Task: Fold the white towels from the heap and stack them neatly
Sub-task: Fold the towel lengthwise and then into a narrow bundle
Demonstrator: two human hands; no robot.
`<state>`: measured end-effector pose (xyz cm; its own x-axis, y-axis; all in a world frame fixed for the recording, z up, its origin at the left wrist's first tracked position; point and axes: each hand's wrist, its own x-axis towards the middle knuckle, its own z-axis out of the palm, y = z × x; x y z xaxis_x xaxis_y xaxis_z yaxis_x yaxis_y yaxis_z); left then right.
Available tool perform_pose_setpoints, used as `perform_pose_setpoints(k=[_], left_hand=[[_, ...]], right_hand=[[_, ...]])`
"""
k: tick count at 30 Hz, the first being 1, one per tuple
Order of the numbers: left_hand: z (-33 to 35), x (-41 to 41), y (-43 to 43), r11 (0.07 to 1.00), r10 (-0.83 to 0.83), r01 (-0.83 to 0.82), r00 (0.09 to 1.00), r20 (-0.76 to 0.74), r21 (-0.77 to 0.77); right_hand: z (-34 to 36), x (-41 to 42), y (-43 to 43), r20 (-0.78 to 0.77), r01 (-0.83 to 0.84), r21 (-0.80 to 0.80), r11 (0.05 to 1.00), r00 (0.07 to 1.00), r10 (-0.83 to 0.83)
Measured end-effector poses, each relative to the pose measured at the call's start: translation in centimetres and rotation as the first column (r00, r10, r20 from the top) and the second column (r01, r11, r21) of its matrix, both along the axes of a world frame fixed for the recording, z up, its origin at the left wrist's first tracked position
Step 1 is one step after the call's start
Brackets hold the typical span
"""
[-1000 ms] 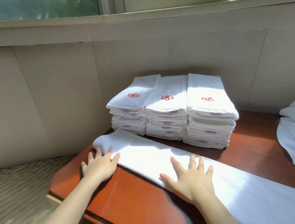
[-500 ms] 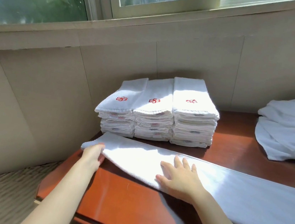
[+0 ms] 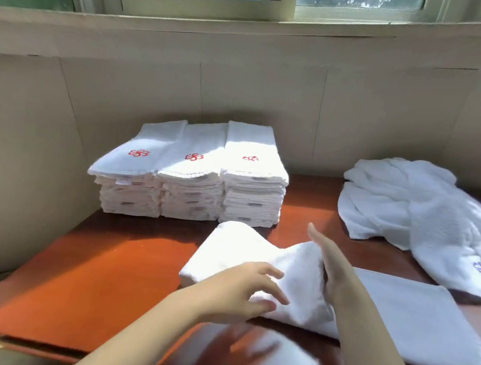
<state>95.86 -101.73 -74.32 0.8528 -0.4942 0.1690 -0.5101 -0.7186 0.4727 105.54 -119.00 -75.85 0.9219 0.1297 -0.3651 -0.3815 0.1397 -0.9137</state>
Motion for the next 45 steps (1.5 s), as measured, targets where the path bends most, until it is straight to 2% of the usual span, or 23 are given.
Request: perform_pose_setpoints(k=[1, 3, 5, 8, 10, 14, 15, 17, 18, 20, 21, 23, 26, 30, 33, 37, 39, 41, 45], left_hand=[[-0.3, -0.3, -0.2, 1.000, 0.030, -0.030, 0.999, -0.021, -0.008], [-0.6, -0.7, -0.1, 0.996, 0.084, -0.085, 0.995, -0.046, -0.012], [-0.6, -1.0, 0.2, 0.991, 0.128, -0.130, 0.990, -0.057, -0.020], [-0.2, -1.0, 0.3, 0.978, 0.198, -0.201, 0.978, -0.068, -0.054], [0.4, -0.6, 0.0, 0.969, 0.237, -0.238, 0.971, -0.014, -0.065], [1.7, 1.4, -1.9, 0.947, 0.310, -0.294, 0.943, 0.123, -0.131], [1.7, 2.2, -2.7, 0.938, 0.341, -0.327, 0.930, 0.140, -0.114], [1.5, 3.8, -4.2, 0.908, 0.416, -0.419, 0.904, 0.101, 0.006], [1.2, 4.4, -5.0, 0.880, 0.461, -0.462, 0.887, 0.041, 0.109], [0.0, 5.4, -6.7, 0.805, 0.544, -0.489, 0.835, -0.088, 0.334], [-0.9, 5.7, -7.6, 0.768, 0.575, -0.492, 0.812, -0.104, 0.410], [-2.7, 5.9, -8.8, 0.707, 0.629, -0.550, 0.777, -0.040, 0.445], [-3.7, 6.3, -8.9, 0.691, 0.649, -0.603, 0.760, 0.024, 0.399], [-4.2, 6.4, -7.8, 0.696, 0.630, -0.592, 0.775, 0.051, 0.406], [-4.5, 6.5, -7.5, 0.689, 0.646, -0.604, 0.762, 0.039, 0.401], [-4.5, 6.7, -7.2, 0.673, 0.693, -0.652, 0.721, 0.010, 0.349], [-4.5, 6.5, -7.2, 0.669, 0.706, -0.668, 0.708, 0.000, 0.326], [-4.4, 6.4, -6.9, 0.653, 0.731, -0.691, 0.682, -0.018, 0.311], [-3.9, 6.3, -6.0, 0.610, 0.792, -0.755, 0.588, -0.164, 0.242]], right_hand=[[-0.3, -0.1, -0.3, 0.030, 0.011, -0.150, 0.989, 1.000, -0.006], [-0.9, -0.1, -1.0, 0.090, 0.009, -0.419, 0.908, 0.995, 0.032], [-1.3, -0.3, -1.8, 0.120, 0.012, -0.537, 0.843, 0.991, 0.063], [-1.0, -0.5, -3.3, 0.158, 0.019, -0.497, 0.868, 0.985, 0.069], [0.1, -0.5, -5.4, 0.213, 0.065, -0.474, 0.878, 0.976, 0.042], [2.4, -0.6, -13.0, 0.350, 0.286, -0.412, 0.865, 0.926, -0.139], [2.4, -0.7, -15.0, 0.377, 0.350, -0.433, 0.831, 0.908, -0.186], [1.8, -1.0, -18.2, 0.382, 0.419, -0.578, 0.700, 0.897, -0.222], [1.3, -1.1, -19.3, 0.336, 0.390, -0.651, 0.651, 0.917, -0.214], [0.2, -1.4, -20.2, 0.175, 0.229, -0.774, 0.590, 0.973, -0.148], [-0.4, -1.5, -20.3, 0.117, 0.164, -0.814, 0.558, 0.986, -0.119], [-1.4, -1.5, -20.5, 0.112, 0.145, -0.854, 0.500, 0.989, -0.096], [-1.6, -1.6, -20.4, 0.208, 0.231, -0.880, 0.414, 0.973, -0.102], [-0.5, -1.9, -20.8, 0.268, 0.300, -0.829, 0.473, 0.954, -0.136], [0.0, -2.2, -20.9, 0.229, 0.271, -0.812, 0.518, 0.963, -0.145], [-1.1, -2.2, -20.7, 0.062, 0.096, -0.855, 0.510, 0.995, -0.084], [-1.4, -2.0, -21.0, 0.035, 0.083, -0.840, 0.536, 0.994, -0.099], [-1.4, -2.1, -21.0, 0.022, 0.075, -0.850, 0.521, 0.994, -0.106], [-1.2, -2.1, -20.8, 0.009, 0.060, -0.879, 0.473, 0.994, -0.110]])
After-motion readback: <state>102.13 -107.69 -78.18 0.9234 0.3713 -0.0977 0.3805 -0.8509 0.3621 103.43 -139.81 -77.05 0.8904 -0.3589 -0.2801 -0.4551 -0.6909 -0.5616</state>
